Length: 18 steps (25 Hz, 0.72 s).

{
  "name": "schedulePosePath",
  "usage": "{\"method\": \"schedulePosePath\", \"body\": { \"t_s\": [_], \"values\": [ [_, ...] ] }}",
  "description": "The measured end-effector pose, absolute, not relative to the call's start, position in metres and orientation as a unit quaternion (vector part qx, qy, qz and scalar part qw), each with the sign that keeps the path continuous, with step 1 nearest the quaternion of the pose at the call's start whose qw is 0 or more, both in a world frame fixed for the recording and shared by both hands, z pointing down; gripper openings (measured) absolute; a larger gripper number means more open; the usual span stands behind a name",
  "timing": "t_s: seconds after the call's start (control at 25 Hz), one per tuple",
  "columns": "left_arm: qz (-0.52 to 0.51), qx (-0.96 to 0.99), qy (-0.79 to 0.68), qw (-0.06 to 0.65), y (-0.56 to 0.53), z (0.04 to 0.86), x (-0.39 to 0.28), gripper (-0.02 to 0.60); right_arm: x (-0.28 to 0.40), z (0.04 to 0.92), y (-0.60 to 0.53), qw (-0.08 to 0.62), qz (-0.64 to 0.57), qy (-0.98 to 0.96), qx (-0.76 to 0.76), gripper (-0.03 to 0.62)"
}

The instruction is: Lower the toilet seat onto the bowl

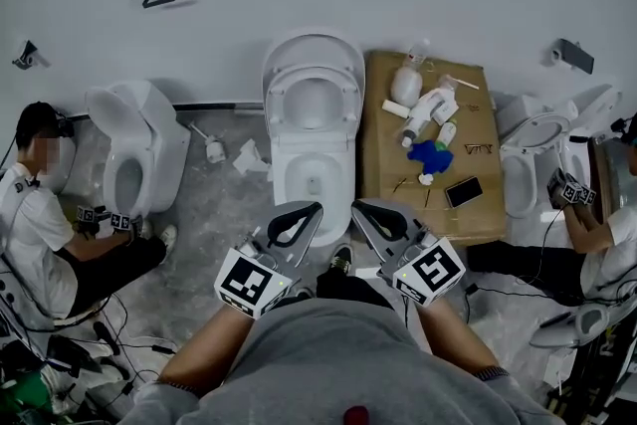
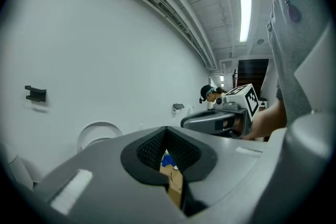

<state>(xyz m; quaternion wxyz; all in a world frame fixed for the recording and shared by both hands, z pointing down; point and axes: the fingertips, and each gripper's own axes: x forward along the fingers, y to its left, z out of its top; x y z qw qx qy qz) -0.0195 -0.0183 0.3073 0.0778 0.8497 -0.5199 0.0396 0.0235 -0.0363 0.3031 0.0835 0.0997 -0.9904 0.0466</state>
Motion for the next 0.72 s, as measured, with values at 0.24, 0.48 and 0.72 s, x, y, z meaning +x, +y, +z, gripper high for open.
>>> {"method": "schedulePosePath", "body": {
  "t_s": [0.24, 0.48, 0.72],
  "values": [
    [0.044, 0.841, -0.534, 0.081, -0.048, 0.309, -0.024, 0.008, 0.020, 0.305, -0.064, 0.081, 0.047, -0.992, 0.090, 0.014],
    [0.049, 0.835, -0.541, 0.081, -0.079, 0.309, -0.022, 0.008, 0.019, 0.310, -0.095, 0.083, 0.048, -0.992, 0.083, 0.014],
    [0.051, 0.829, -0.551, 0.086, -0.105, 0.311, -0.024, 0.008, 0.017, 0.313, -0.122, 0.084, 0.050, -0.992, 0.074, 0.014]
  ]
}}
